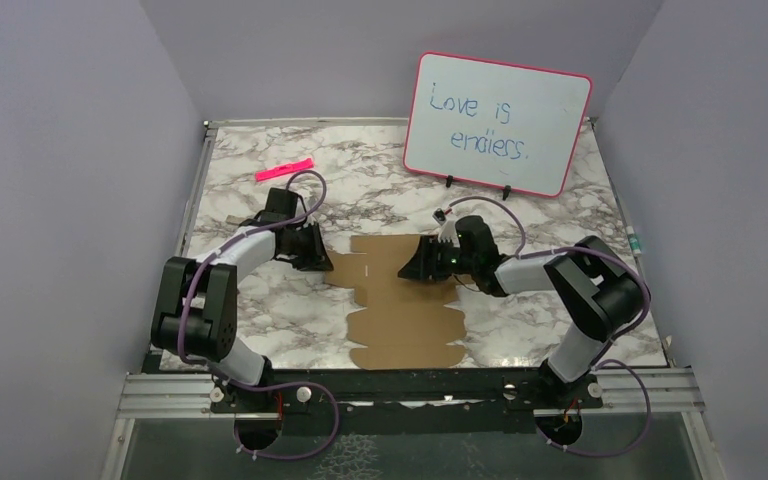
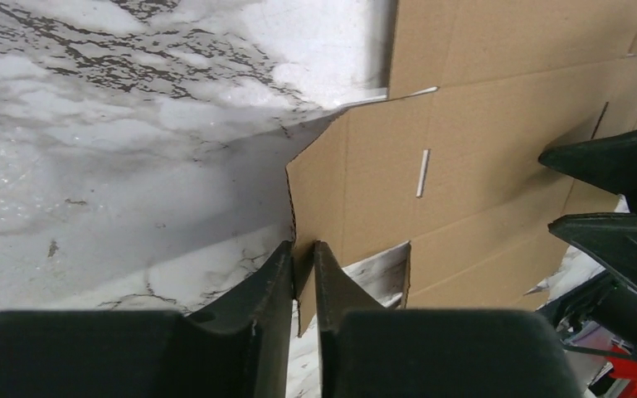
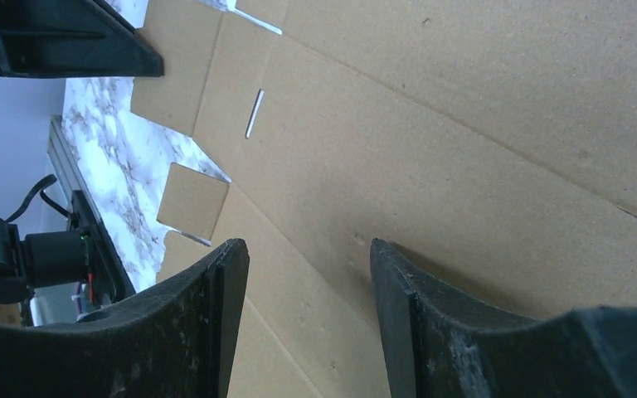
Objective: Fold the paper box
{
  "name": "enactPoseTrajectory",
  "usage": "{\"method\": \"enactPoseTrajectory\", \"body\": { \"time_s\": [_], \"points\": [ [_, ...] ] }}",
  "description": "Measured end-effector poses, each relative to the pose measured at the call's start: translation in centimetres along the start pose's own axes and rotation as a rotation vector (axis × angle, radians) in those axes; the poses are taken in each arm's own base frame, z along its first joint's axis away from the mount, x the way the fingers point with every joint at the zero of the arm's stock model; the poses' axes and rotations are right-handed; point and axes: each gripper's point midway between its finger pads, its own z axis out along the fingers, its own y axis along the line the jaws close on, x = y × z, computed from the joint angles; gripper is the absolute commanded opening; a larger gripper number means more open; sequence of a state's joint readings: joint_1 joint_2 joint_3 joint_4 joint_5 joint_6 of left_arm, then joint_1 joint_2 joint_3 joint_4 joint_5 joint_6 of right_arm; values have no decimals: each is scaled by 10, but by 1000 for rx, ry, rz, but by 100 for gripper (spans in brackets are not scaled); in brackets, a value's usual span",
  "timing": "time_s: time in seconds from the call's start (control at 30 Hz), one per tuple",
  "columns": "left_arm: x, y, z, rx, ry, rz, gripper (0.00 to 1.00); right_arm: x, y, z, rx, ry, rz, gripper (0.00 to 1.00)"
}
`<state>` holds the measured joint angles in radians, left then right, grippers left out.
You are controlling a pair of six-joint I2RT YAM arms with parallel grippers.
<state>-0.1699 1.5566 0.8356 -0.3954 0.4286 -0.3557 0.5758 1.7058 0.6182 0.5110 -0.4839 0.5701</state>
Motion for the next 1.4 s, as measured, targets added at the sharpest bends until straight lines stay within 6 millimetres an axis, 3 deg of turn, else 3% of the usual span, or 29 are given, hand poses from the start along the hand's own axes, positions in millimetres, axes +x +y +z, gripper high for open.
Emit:
{"method": "enactPoseTrajectory", "body": {
  "time_s": [0.37,0.63,0.87,1.0,1.4],
  "points": [
    [-7,-33,-17,16,-48,73,9,-1,1,2,-25,-36,11,63],
    [-20,-64,-25,-86,-89,192,44,-1,0,2,-19,-39,20,63],
    [-10,-86,-21,-121,-73,256,60,-1,0,2,-15,-40,28,63],
    [-1,-89,-14,-138,-45,261,64,-1,-1,2,-11,-43,31,63],
    [12,-133,-7,-97,-34,326,71,-2,-2,2,-4,-53,34,63]
  ]
}}
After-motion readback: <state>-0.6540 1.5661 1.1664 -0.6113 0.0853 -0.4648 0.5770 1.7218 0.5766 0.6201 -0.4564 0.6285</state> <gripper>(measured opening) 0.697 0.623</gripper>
